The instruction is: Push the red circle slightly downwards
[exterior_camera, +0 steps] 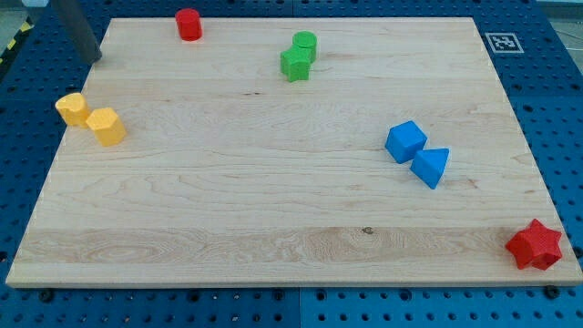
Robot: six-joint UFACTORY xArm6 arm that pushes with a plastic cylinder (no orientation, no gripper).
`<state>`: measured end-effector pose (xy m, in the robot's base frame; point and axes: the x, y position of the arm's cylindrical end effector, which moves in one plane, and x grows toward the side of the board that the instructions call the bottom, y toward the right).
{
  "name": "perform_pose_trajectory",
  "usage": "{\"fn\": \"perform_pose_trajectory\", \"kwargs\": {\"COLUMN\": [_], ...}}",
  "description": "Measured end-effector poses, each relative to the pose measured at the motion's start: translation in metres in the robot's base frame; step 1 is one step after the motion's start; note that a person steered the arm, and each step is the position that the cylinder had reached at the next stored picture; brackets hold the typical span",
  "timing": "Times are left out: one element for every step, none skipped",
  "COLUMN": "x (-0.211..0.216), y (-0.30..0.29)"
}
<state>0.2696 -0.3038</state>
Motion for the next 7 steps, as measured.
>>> {"fn": "perform_pose_trajectory", "kwargs": {"x": [-0.036, -0.070, -0.078, -0.077, -0.077, -0.077, -0.077], "y": [0.007, 0.033, 0.056, 0.085, 0.086, 0.092, 0.106]}}
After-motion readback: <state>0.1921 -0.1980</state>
